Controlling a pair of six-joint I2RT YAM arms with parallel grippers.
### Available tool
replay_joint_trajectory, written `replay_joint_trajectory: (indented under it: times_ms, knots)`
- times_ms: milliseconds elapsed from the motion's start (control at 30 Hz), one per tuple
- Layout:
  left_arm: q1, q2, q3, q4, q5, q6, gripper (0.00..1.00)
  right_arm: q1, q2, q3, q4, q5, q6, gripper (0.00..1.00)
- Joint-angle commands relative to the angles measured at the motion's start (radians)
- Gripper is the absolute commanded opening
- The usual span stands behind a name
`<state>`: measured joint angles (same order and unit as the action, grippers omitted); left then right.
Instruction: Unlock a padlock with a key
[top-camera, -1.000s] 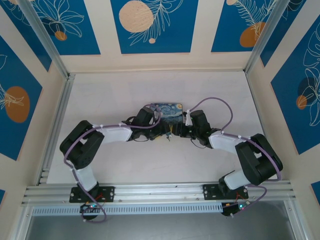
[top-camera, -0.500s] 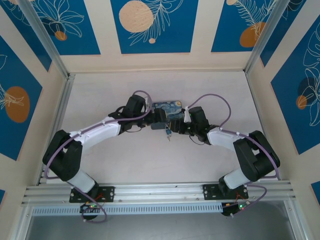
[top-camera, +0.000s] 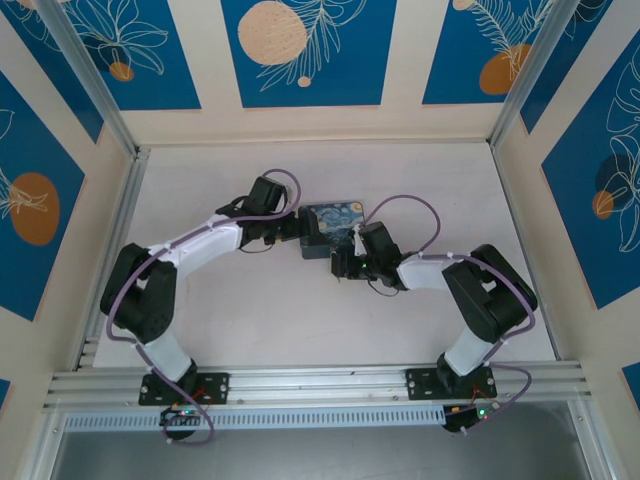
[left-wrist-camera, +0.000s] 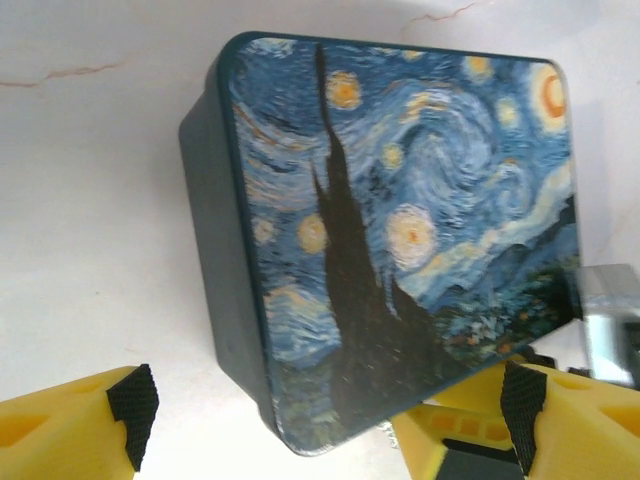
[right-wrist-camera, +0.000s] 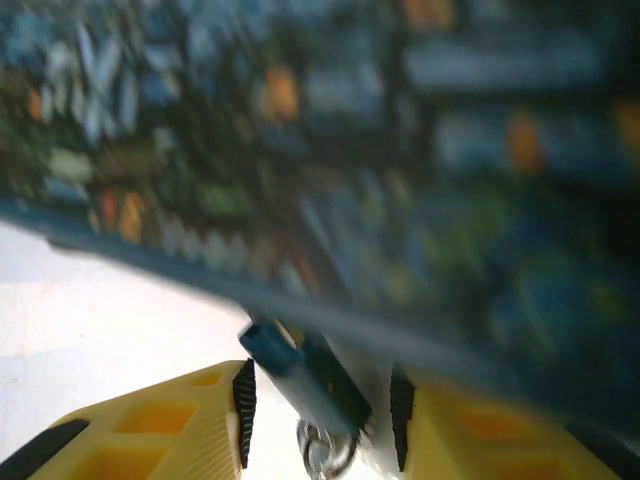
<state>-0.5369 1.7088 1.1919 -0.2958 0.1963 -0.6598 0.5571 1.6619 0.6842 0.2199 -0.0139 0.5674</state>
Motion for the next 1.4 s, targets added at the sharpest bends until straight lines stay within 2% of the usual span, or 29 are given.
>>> replay_joint_trajectory:
  times_ms: [0,233,367,667,833,867,967,1000,1067,1367]
  knots:
    - [0.018,0.039,0.05,-0.046,-0.031,0.062,0.9,0.007,0.035,0.037,-0.007,0.021,-0.028,0.39]
    - [0.025,0.09,0.057,-0.058,-0.059,0.092,0.9,-0.003,0.013,0.015,-0.03,0.031,-0.045,0.19]
    - [0.025,0.126,0.071,-0.072,-0.079,0.102,0.9,-0.025,-0.02,-0.006,-0.056,0.019,-0.063,0.0]
    - [0.002,0.186,0.066,-0.089,-0.087,0.105,0.89,-0.08,-0.051,-0.023,-0.06,-0.037,-0.028,0.0]
    - [-0.016,0.18,0.01,-0.065,-0.086,0.081,0.88,-0.118,-0.034,-0.043,0.071,-0.176,0.071,0.0]
    - [-0.018,0.178,-0.001,-0.059,-0.085,0.076,0.88,-0.118,-0.031,-0.037,0.08,-0.189,0.079,0.06]
    - [-0.022,0.167,-0.037,-0.041,-0.074,0.056,0.88,-0.125,-0.047,-0.048,0.081,-0.185,0.086,0.35]
    - [-0.022,0.161,-0.046,-0.036,-0.072,0.052,0.88,-0.132,-0.06,-0.058,0.081,-0.18,0.091,0.41]
    - [-0.025,0.148,-0.066,-0.025,-0.069,0.043,0.87,-0.146,-0.097,-0.081,0.081,-0.169,0.098,0.46]
    - [-0.039,0.111,-0.116,0.003,-0.057,0.02,0.88,-0.172,-0.215,-0.136,0.044,-0.121,0.107,0.47]
